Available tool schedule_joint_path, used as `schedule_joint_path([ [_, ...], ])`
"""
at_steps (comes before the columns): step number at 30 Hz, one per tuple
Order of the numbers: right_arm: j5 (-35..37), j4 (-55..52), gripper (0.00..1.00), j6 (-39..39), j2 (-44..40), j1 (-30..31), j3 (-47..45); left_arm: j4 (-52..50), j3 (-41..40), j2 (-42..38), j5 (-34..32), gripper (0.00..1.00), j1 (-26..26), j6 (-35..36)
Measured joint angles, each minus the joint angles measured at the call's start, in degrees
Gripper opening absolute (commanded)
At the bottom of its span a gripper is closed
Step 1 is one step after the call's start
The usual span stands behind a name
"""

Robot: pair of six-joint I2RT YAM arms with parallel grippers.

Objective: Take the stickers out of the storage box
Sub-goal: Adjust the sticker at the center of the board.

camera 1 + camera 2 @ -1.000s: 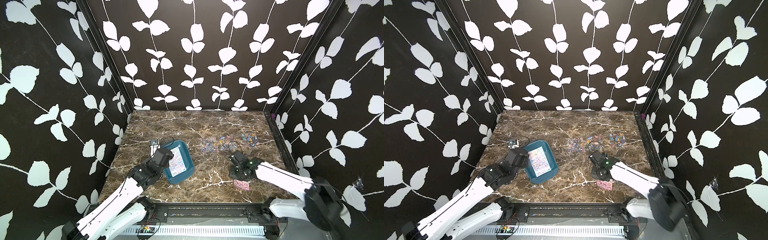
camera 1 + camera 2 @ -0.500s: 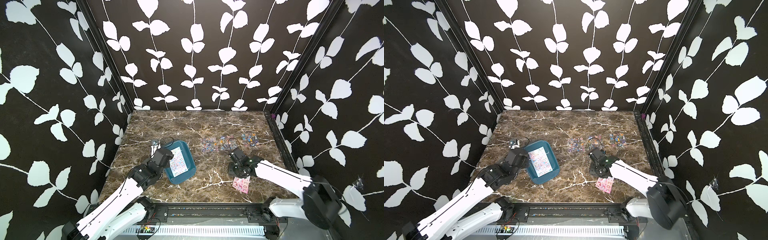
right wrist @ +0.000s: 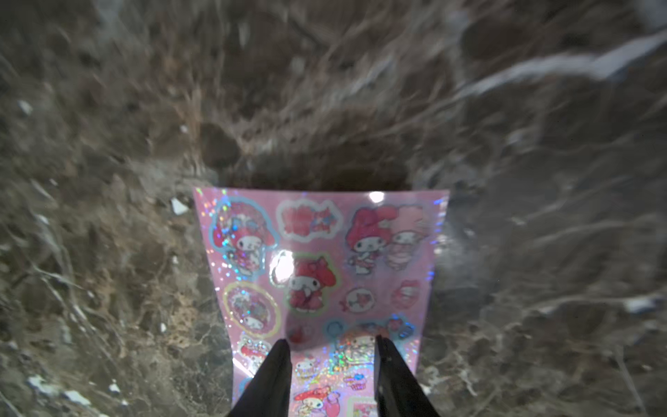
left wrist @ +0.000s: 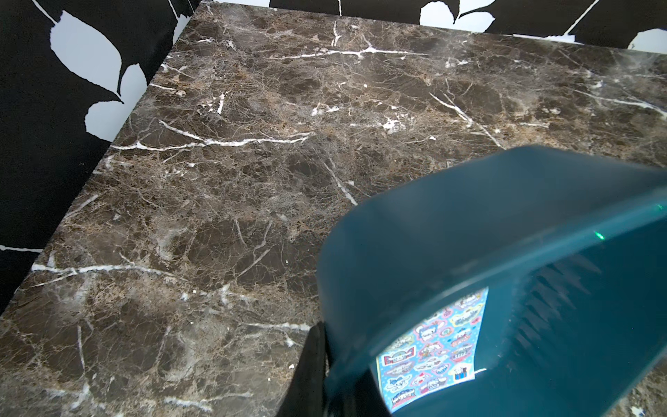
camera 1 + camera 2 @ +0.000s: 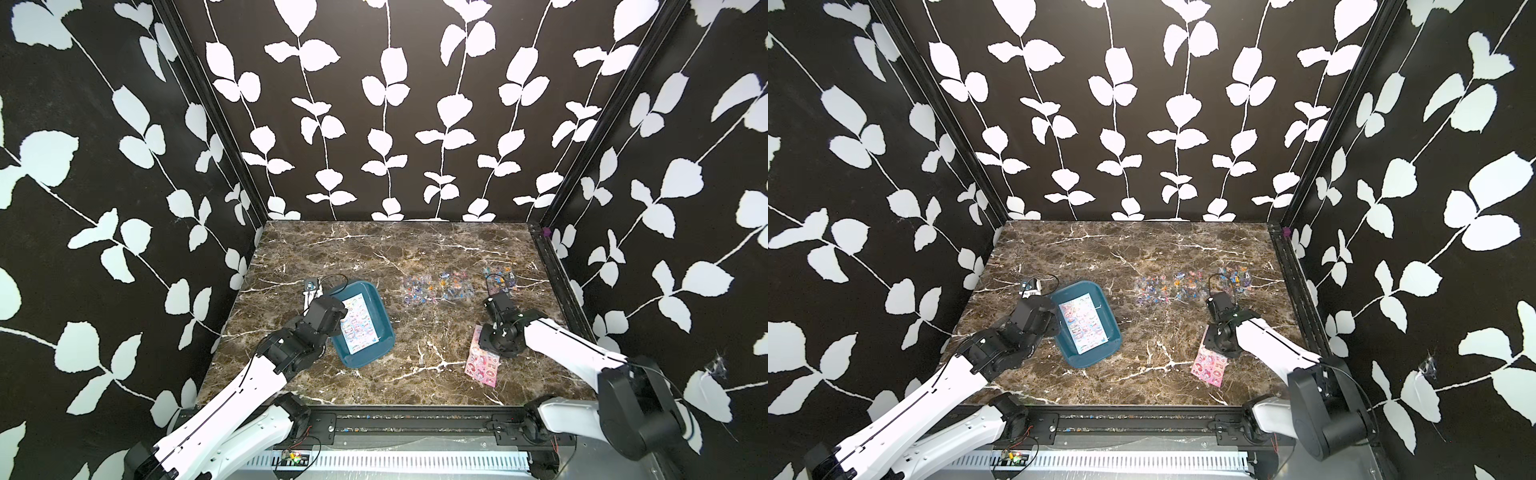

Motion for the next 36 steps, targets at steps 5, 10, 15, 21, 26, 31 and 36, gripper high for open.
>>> schedule_joint_path([
  [5,-2.4,1.7,0.35,-2.5,1.8,-0.1,0.1,0.7,-0.2,0.0,0.2,0.00,0.0,0.0],
  [10,-4.6,2.7,0.35,-5.3,4.9,-0.3,2.4,1.1,-0.3,0.0,0.4,0.00,0.0,0.0],
  [15,-7.4,4.8,0.36,-8.5,8.2,-0.2,5.2,1.7,-0.5,0.0,0.6,0.00,0.0,0.0],
  [21,-8.6,5.1,0.36,-11.4,14.3,0.4,10.9,2.0,-0.6,0.0,1.1,0.00,0.0,0.0],
  [26,-9.0,5.3,0.35,-13.6,20.1,0.5,17.0,2.1,-0.6,0.0,1.4,0.00,0.0,0.0],
  [31,-8.9,5.8,0.39,-15.2,20.0,0.7,17.2,1.9,-0.6,-0.2,1.4,0.00,0.0,0.0],
  [36,-6.5,2.9,0.44,-16.4,16.0,1.5,14.9,1.9,-0.6,-1.0,1.5,0.00,0.0,0.0],
])
